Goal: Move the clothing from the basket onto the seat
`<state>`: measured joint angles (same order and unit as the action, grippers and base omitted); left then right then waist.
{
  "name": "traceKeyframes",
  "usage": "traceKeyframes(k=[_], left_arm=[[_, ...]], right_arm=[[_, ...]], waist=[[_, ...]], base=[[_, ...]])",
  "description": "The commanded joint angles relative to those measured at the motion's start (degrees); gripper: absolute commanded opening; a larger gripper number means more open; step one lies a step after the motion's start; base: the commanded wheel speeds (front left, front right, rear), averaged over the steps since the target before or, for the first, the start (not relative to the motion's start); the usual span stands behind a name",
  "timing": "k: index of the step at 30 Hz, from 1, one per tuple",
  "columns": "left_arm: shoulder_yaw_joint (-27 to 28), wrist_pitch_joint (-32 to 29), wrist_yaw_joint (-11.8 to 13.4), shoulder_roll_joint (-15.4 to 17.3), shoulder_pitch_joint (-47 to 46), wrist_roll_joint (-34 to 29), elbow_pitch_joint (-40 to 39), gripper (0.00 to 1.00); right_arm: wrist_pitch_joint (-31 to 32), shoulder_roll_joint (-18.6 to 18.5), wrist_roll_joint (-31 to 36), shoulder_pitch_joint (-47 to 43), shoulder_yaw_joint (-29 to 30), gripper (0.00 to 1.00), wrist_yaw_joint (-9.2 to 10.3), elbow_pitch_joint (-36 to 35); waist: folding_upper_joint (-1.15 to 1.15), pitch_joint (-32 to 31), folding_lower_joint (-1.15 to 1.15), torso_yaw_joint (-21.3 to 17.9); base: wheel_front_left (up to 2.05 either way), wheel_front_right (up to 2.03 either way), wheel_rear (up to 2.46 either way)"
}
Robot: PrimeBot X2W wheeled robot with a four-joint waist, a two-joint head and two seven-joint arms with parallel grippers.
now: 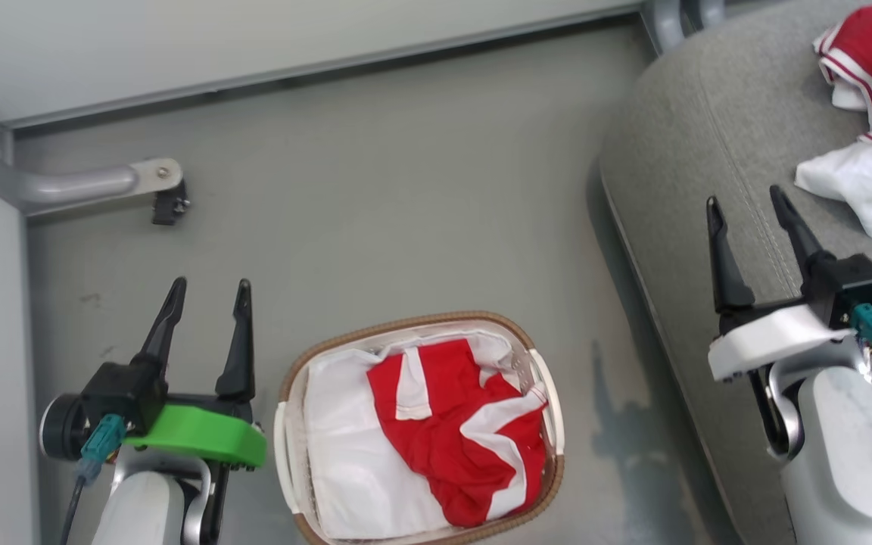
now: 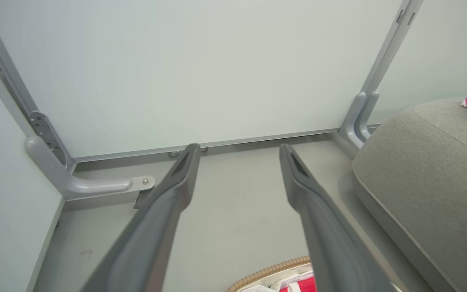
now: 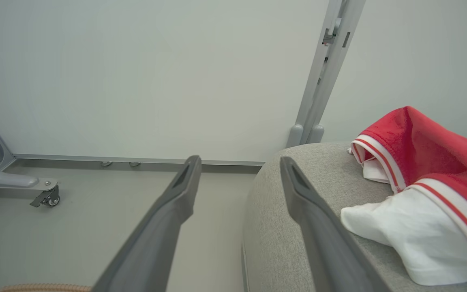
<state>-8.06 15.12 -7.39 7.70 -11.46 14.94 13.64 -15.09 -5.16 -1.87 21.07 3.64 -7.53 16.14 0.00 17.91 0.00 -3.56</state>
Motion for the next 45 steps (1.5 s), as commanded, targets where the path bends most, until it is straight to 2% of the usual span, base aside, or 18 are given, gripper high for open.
traceKeyframes(k=[1, 5, 17, 27, 33, 41, 45], left_arm=[[1.03, 0.05, -0.19, -0.41, 1.64, -0.38, 0.51, 1.0], [3.3, 0.05, -0.19, -1.16, 4.25, -0.62, 1.51, 1.0], [5.14, 0.05, -0.19, -2.63, 11.51, -0.17, 2.62, 1.0], [3.02, 0.05, -0.19, -3.26, 10.18, 0.67, 3.28, 1.0], [-2.01, 0.04, -0.19, -3.28, 6.05, 2.09, 4.98, 1.0], [-13.94, 0.05, -0.19, -0.86, -2.98, 7.45, 11.41, 1.0], [-20.66, 0.05, -0.19, 0.69, -7.75, 11.16, 16.03, 1.0]], right_arm=[[-0.1, -0.02, -0.62, -1.87, -0.22, 1.0, 0.08, -0.33], [-0.1, 0.41, -1.64, -4.9, -0.81, 1.0, 0.08, -0.45], [-0.1, 1.0, -3.59, -13.87, -1.64, 1.0, 0.08, 0.2], [-0.11, 1.36, -3.76, -12.32, -2.67, 1.0, 0.08, -0.37], [-0.1, 1.66, -3.2, -8.68, -3.83, 1.0, 0.08, -2.3], [-0.1, 2.1, -2.22, -2.46, -4.39, 1.0, 0.08, -6.18], [-0.1, 2.19, -3.93, 0.12, -5.56, 1.0, 0.08, -7.74]], waist=[[0.0, -4.84, 0.0, 4.48], [0.0, -7.4, 0.0, 5.33], [0.0, -12.35, 0.0, 5.75], [0.0, -10.34, 0.0, 4.89], [0.0, -4.92, 0.0, 2.25], [0.0, 5.12, 0.0, -3.37], [0.0, 9.89, 0.0, -6.56]], base=[[0.0, 0.0, 0.0], [0.0, 0.0, 0.0], [0.0, 0.0, 0.0], [0.0, 0.0, 0.0], [0.0, 0.0, 0.0], [0.0, 0.0, 0.0], [0.0, 0.0, 0.0]])
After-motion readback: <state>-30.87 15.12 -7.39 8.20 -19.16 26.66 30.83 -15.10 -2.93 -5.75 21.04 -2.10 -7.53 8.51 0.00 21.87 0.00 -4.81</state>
